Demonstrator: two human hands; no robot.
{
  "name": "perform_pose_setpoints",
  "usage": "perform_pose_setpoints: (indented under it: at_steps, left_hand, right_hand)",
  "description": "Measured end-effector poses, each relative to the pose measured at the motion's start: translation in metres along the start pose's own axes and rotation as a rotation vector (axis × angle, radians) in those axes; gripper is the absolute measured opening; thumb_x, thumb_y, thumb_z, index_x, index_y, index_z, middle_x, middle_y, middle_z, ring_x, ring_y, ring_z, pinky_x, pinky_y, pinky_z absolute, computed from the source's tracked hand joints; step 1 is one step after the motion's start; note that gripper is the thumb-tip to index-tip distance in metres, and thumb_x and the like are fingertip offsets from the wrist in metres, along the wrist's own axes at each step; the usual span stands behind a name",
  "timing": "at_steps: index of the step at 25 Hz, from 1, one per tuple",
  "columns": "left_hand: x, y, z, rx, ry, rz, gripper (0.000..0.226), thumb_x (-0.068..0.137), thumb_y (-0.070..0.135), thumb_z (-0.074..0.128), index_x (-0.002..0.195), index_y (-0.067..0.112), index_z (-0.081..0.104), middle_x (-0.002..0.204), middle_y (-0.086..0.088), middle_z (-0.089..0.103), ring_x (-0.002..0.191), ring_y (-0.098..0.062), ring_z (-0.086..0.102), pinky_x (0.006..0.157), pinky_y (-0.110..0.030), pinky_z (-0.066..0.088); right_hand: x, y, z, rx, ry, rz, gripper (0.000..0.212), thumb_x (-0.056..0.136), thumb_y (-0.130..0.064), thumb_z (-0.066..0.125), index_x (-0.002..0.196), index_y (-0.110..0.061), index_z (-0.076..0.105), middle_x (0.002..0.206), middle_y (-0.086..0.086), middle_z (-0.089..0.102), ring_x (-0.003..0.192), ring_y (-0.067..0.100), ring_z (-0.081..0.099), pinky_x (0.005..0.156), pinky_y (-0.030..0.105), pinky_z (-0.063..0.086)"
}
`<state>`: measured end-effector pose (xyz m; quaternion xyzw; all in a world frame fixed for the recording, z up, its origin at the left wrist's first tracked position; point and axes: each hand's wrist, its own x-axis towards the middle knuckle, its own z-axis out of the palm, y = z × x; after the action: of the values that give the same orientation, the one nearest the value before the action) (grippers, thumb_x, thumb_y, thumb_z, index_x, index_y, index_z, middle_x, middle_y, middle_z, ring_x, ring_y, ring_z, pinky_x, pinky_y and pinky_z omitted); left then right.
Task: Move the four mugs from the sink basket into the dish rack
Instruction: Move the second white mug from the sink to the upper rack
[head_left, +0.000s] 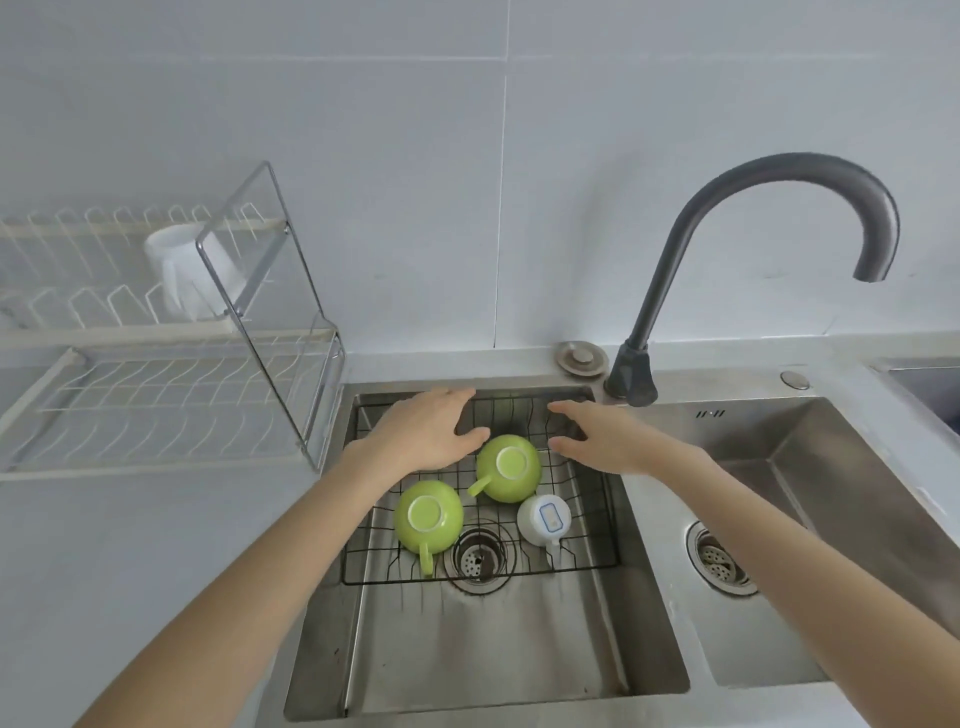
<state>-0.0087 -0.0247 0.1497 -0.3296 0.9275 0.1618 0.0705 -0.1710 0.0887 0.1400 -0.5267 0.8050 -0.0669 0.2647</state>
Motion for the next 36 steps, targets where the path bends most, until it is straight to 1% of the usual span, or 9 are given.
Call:
perform_pose_setpoints:
  at_steps: [3, 8, 11, 16, 21, 24, 27, 31, 36]
  left_hand:
    - [0.019, -0.006, 0.037, -0.160, -0.104, -0.030, 0.060, 0.089, 0.043, 0.043, 0.141, 0.017, 0.025, 0.149, -0.008, 0.034, 0.136, -0.025, 0.033, 0.110, -0.041, 0.032]
    - [0.047, -0.014, 0.094, -0.353, -0.224, -0.112, 0.056, 0.089, 0.039, 0.046, 0.137, 0.014, 0.034, 0.143, -0.009, 0.044, 0.131, -0.024, 0.042, 0.107, -0.035, 0.034]
    - [0.060, -0.014, 0.126, -0.475, -0.295, -0.184, 0.054, 0.089, 0.037, 0.047, 0.136, 0.013, 0.034, 0.142, -0.008, 0.045, 0.128, -0.024, 0.045, 0.105, -0.031, 0.035]
    - [0.077, -0.013, 0.175, -0.472, -0.361, -0.191, 0.062, 0.087, 0.032, 0.053, 0.140, 0.015, 0.026, 0.147, -0.007, 0.037, 0.132, -0.023, 0.039, 0.108, -0.035, 0.036]
    - [0.096, -0.008, 0.208, -0.456, -0.362, -0.128, 0.063, 0.085, 0.028, 0.056, 0.140, 0.019, 0.026, 0.145, -0.006, 0.038, 0.132, -0.022, 0.038, 0.106, -0.035, 0.037]
    - [0.105, -0.003, 0.222, -0.489, -0.341, -0.129, 0.066, 0.083, 0.027, 0.059, 0.140, 0.019, 0.026, 0.141, -0.009, 0.042, 0.129, -0.024, 0.041, 0.103, -0.035, 0.039]
    - [0.112, 0.001, 0.235, -0.534, -0.339, -0.160, 0.072, 0.080, 0.025, 0.062, 0.140, 0.020, 0.024, 0.138, -0.014, 0.043, 0.122, -0.028, 0.047, 0.098, -0.043, 0.044]
    - [0.111, 0.008, 0.242, -0.596, -0.328, -0.224, 0.081, 0.076, 0.030, 0.066, 0.141, 0.026, 0.018, 0.131, -0.016, 0.043, 0.115, -0.032, 0.050, 0.093, -0.041, 0.047]
    - [0.111, 0.007, 0.242, -0.626, -0.308, -0.208, 0.081, 0.076, 0.027, 0.067, 0.142, 0.025, 0.020, 0.130, -0.016, 0.043, 0.115, -0.030, 0.050, 0.096, -0.042, 0.045]
  right_hand:
    - [0.016, 0.021, 0.027, 0.092, -0.032, 0.060, 0.055, 0.093, -0.031, 0.045, 0.143, -0.016, 0.026, 0.134, 0.018, 0.047, 0.124, 0.032, 0.045, 0.103, 0.035, 0.036]
    - [0.040, 0.047, 0.064, 0.231, -0.071, 0.141, 0.054, 0.094, -0.027, 0.043, 0.143, -0.015, 0.025, 0.119, 0.016, 0.052, 0.110, 0.029, 0.050, 0.086, 0.031, 0.037]
    - [0.055, 0.060, 0.087, 0.357, -0.096, 0.239, 0.056, 0.095, -0.027, 0.040, 0.145, -0.015, 0.018, 0.137, 0.021, 0.044, 0.123, 0.034, 0.046, 0.100, 0.034, 0.036]
    - [0.075, 0.078, 0.128, 0.547, -0.141, 0.396, 0.057, 0.096, -0.026, 0.040, 0.146, -0.013, 0.016, 0.148, 0.018, 0.034, 0.134, 0.032, 0.035, 0.108, 0.034, 0.030]
    - [0.088, 0.090, 0.155, 0.583, -0.143, 0.442, 0.052, 0.095, -0.023, 0.042, 0.143, -0.014, 0.025, 0.140, 0.014, 0.046, 0.128, 0.030, 0.043, 0.100, 0.030, 0.036]
    - [0.094, 0.093, 0.160, 0.581, -0.127, 0.453, 0.052, 0.095, -0.023, 0.042, 0.143, -0.014, 0.026, 0.139, 0.014, 0.047, 0.128, 0.031, 0.042, 0.102, 0.031, 0.035]
    - [0.097, 0.094, 0.166, 0.556, -0.086, 0.458, 0.051, 0.095, -0.022, 0.042, 0.142, -0.012, 0.027, 0.139, 0.016, 0.048, 0.127, 0.033, 0.043, 0.103, 0.033, 0.036]
    - [0.095, 0.094, 0.170, 0.563, -0.041, 0.455, 0.050, 0.094, -0.022, 0.043, 0.142, -0.013, 0.030, 0.140, 0.015, 0.048, 0.127, 0.032, 0.044, 0.103, 0.034, 0.037]
    - [0.094, 0.088, 0.171, 0.589, -0.029, 0.489, 0.051, 0.094, -0.021, 0.042, 0.142, -0.015, 0.028, 0.139, 0.015, 0.048, 0.126, 0.032, 0.045, 0.101, 0.032, 0.038]
